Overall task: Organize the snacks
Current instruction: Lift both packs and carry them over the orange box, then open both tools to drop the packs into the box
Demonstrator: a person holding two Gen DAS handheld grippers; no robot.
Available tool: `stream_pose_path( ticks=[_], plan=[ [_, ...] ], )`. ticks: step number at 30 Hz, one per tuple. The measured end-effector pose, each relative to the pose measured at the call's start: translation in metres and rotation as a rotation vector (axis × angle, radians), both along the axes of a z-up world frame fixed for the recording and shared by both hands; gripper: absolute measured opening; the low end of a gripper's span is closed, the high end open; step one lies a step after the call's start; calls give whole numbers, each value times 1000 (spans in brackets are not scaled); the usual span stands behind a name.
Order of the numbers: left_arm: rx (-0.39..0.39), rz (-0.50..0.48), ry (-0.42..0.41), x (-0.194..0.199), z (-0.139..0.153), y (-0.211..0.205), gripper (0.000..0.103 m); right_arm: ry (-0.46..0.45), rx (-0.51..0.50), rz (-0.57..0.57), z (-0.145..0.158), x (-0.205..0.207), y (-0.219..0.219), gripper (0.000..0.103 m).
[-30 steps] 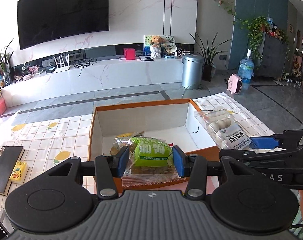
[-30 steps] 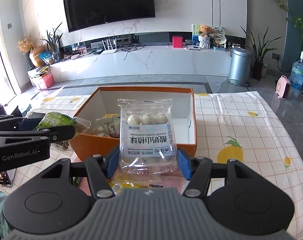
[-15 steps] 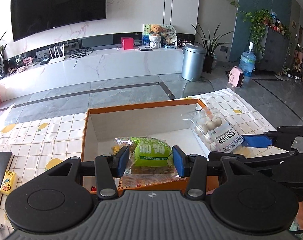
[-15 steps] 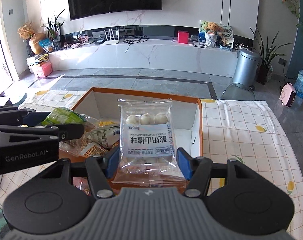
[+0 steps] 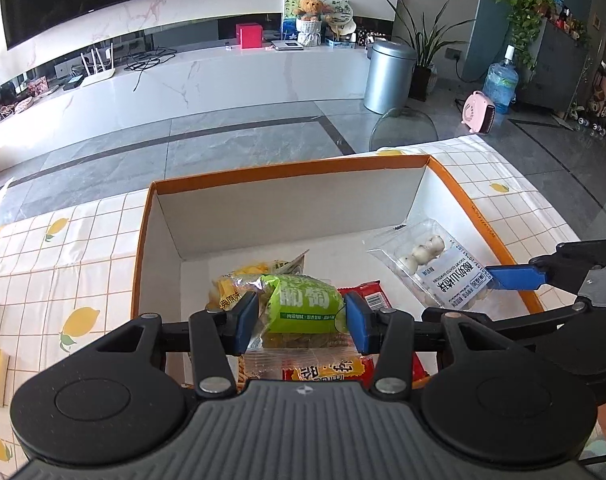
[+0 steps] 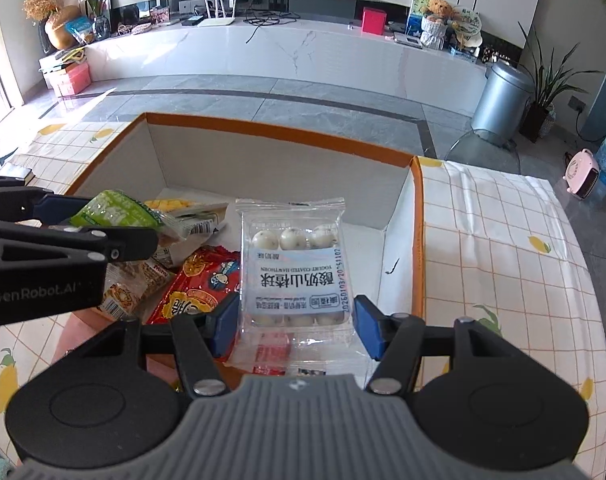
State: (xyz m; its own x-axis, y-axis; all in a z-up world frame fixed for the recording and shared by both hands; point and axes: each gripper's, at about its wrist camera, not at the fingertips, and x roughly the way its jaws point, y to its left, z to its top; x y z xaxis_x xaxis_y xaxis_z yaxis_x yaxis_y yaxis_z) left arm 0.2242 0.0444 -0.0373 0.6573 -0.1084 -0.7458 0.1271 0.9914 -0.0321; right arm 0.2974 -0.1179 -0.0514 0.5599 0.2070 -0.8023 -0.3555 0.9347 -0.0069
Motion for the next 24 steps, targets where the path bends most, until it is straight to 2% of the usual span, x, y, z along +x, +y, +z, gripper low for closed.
stream_pose_path(
  ticks=[8,16,24],
  plan=[
    [29,4,32,19,-16,1,53,58,-65,13,-25,28,13,58],
    [74,-6,26,34,-21,-3,53,91,-120,22,-42,42,25,58],
    [68,18,19,43,-21,0,54,95,-149,23,-46,46,32,58]
  ],
)
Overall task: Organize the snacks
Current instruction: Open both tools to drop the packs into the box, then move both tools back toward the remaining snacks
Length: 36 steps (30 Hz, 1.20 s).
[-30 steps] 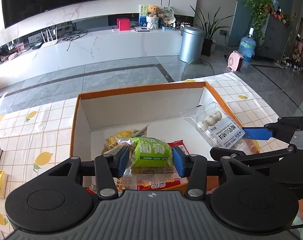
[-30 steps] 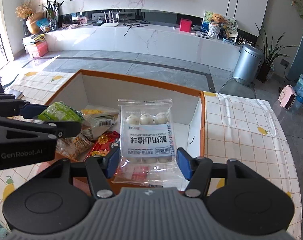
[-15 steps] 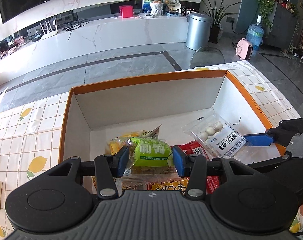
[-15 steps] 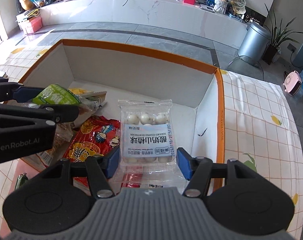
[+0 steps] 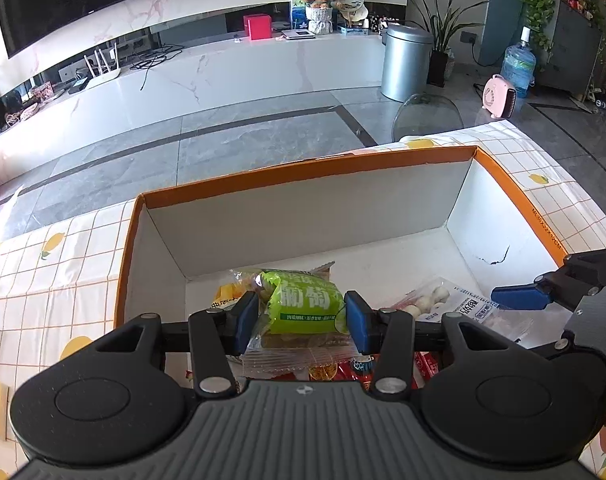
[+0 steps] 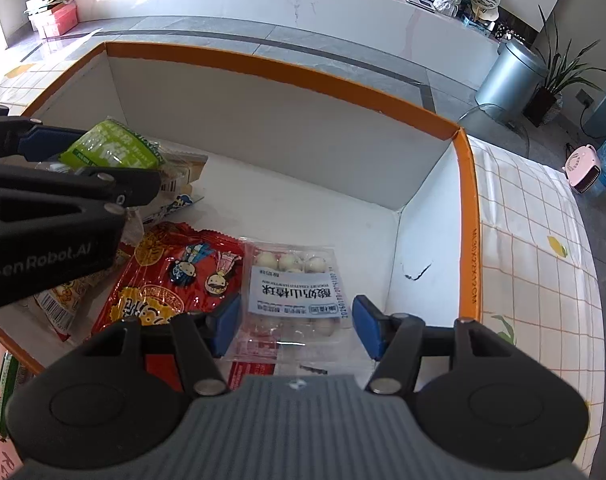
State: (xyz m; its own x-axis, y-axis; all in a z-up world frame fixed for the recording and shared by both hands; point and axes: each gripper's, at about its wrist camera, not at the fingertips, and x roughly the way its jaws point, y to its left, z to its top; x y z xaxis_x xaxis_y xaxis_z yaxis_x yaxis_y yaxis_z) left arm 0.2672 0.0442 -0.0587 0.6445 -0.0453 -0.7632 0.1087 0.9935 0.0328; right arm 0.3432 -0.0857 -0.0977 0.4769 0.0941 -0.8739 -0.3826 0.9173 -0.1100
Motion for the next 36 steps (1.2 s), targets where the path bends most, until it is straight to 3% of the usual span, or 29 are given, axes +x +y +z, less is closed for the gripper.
stream_pose_path(
  ticks=[8,11,13,18,27,36],
  plan=[
    [27,-15,6,1,5,-4,57,-17,-18,16,7,-5,1,58],
    [39,-18,-4,-1,8,-6,63,-20,-22,20,11,-7,2,59],
    [52,-13,-14,-4,12,-8,72,-24,-28,22,13,-9,2,60],
    [68,1,-53,-14,21,-11,80,-39,-26,21,22,-18,-1,68],
    [81,-8,-82,-32,39,-19,82,-66,-10,12,43,-36,-11,72],
    [38,4,-144,-69,63,-22,82,-146,47,-6,78,-74,-27,73]
  ],
)
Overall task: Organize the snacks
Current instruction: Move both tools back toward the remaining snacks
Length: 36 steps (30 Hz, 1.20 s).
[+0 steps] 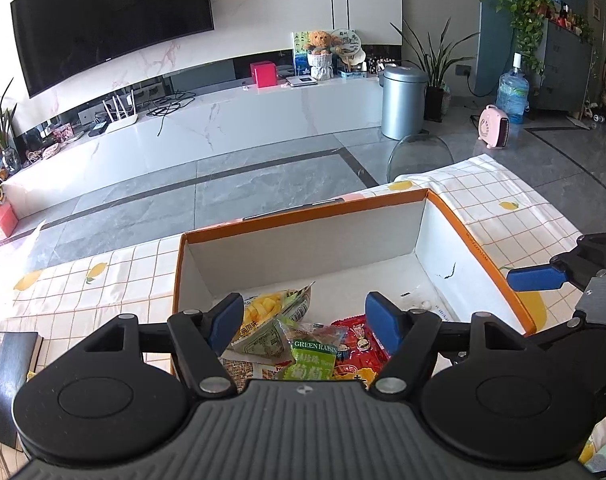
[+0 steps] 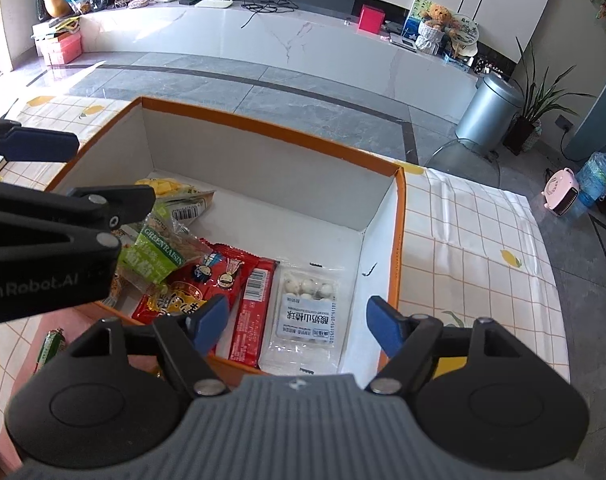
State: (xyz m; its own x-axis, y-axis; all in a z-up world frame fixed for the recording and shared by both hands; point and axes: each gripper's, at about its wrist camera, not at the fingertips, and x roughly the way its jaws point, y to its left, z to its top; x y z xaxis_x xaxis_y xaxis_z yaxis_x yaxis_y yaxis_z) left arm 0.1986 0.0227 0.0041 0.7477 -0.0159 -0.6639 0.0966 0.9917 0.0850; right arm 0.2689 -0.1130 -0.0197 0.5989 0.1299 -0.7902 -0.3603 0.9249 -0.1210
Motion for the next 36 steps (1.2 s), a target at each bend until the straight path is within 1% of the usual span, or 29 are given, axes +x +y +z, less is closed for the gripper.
stream_pose_path(
  ticks=[3,10,14,17,22,28,32,36],
  plan=[
    [-26,13,-27,-16,8,-1,82,-25,39,-5,10,-18,-6,73],
    [-52,16,-48,-52,19,-4,82,-67,126,-14,24,-64,-19,73],
    [-80,14,-56,-75,21,-6,82,-80,180,-31,26,-89,-28,74],
    [-95,14,-56,-91,19,-8,82,-88,206,-52,21,-109,-35,74],
    [-129,10,-16,-112,6,-8,83,-57,266,-101,4,-137,-44,74],
    [-157,-2,58,-130,-19,-9,83,1,299,-161,-26,-159,-52,74],
    [-173,3,115,-138,-35,-6,83,53,298,-189,-48,-170,-56,74],
    [-215,28,186,-146,-51,0,83,88,283,-203,-66,-180,-56,74]
  ],
)
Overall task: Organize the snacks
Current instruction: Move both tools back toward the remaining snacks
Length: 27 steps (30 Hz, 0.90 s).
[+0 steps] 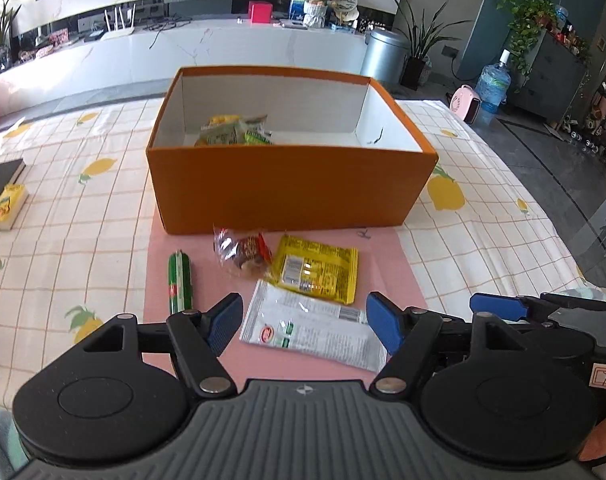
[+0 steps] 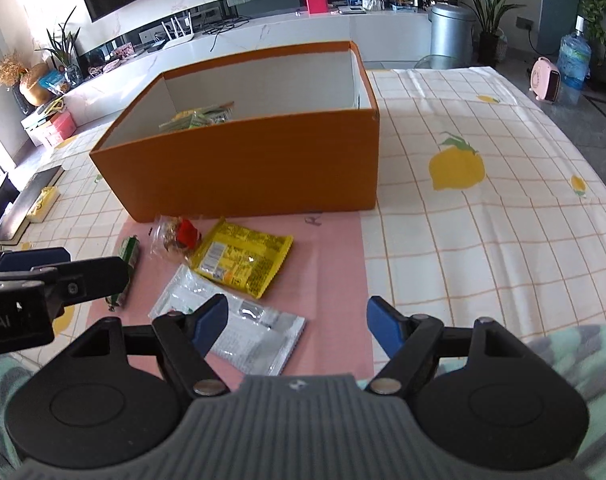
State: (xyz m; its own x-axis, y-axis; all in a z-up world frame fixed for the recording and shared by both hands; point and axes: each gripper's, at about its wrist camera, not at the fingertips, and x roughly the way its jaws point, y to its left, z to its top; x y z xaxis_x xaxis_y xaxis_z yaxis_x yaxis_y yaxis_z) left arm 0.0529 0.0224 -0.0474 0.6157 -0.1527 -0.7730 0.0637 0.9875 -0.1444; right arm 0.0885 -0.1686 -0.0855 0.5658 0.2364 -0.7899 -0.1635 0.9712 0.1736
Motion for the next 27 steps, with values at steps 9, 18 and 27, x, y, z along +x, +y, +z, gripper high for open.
stream_pose_path(
  ticks=[9,18,27],
  plan=[
    [-36,-5,169,-4,-40,6,81,56,-82,65,-25,-10,13,74],
    [-56,-27,270,4,-60,10,81,101,-185,212,-43,-9,37,74],
    [-102,-7,321,13,-78,19,81,136,-194,233,-59,3,43,73]
  ],
)
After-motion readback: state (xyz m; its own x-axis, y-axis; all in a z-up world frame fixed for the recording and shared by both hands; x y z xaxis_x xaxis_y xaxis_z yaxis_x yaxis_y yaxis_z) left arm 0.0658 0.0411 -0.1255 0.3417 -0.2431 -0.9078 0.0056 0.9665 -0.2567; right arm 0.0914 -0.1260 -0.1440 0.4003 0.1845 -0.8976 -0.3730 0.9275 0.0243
